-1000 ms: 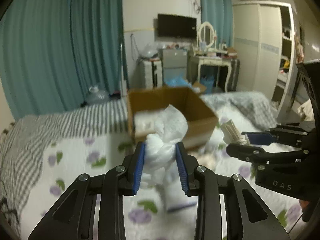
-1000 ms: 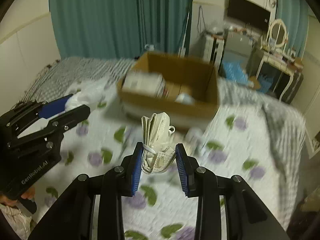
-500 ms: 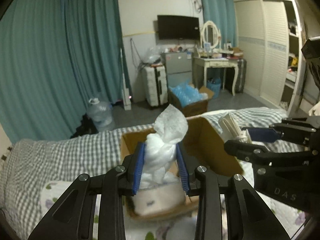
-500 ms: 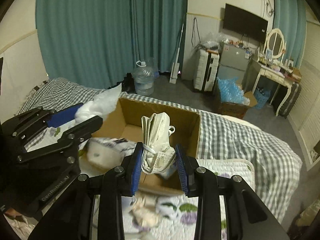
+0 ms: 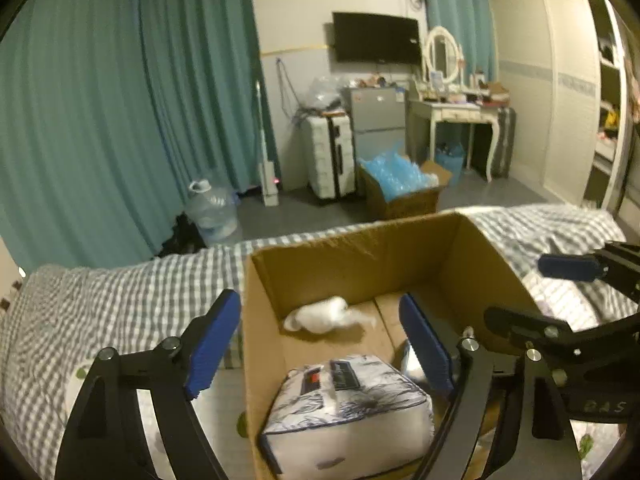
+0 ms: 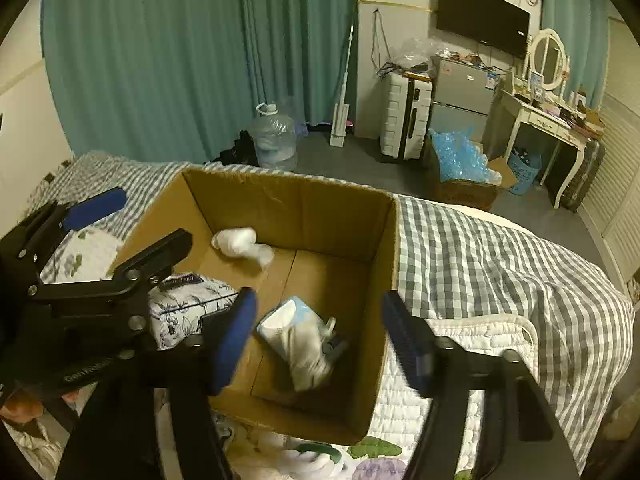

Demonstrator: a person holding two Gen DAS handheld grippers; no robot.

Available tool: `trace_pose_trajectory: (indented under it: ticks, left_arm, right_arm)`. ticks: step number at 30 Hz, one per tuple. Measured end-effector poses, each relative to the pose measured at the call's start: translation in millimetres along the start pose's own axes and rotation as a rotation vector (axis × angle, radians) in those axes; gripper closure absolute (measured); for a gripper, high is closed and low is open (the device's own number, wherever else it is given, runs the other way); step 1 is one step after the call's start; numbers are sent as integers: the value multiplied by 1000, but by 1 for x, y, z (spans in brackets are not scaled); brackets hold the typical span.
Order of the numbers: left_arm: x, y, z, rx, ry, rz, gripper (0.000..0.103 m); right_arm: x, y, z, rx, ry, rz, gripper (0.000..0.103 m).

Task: Organize soft objects
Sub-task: 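Lift both items into the cardboard box and open both grippers, then withdraw both grippers from the box back toward the bed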

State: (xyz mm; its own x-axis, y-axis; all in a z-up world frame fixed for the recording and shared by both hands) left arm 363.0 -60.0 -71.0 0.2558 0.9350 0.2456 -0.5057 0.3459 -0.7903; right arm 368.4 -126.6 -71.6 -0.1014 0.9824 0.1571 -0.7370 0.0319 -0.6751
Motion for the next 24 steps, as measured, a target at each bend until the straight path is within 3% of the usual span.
trace_pose_trajectory:
  ticks: [1, 7, 12, 21, 24]
  left_arm:
    - [2, -2, 5, -8, 7, 10, 20]
    - [15, -28, 53, -88, -20, 36, 0]
    - [27, -55, 118, -177, -75, 25, 0]
    - [39, -74, 239, -295, -158, 26, 0]
    - [43, -72, 267, -304, -145, 57, 0]
  right_arm:
    - [0, -3, 5, -17, 7, -1, 18]
    - [2, -18, 55, -103, 18, -1, 10]
    - [10, -35, 123, -212, 45, 18, 0]
    - [19, -40, 249, -357, 64, 39, 0]
    - [21, -33, 286, -388, 66, 30, 0]
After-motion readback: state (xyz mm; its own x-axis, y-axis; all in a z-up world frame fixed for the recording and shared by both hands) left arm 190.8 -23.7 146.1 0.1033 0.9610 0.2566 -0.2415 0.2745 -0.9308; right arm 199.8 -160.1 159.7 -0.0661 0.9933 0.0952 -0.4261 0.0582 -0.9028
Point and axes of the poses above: each gripper's, at about its wrist camera, not at the fingertips, and z roughly against the way its jaws point, x to its left, y to its underside, the point moved 6 cm from there along -z, roughly the way its jaws point, and after that the axes turned 10 degrees about -z, right-handed, at the moved point
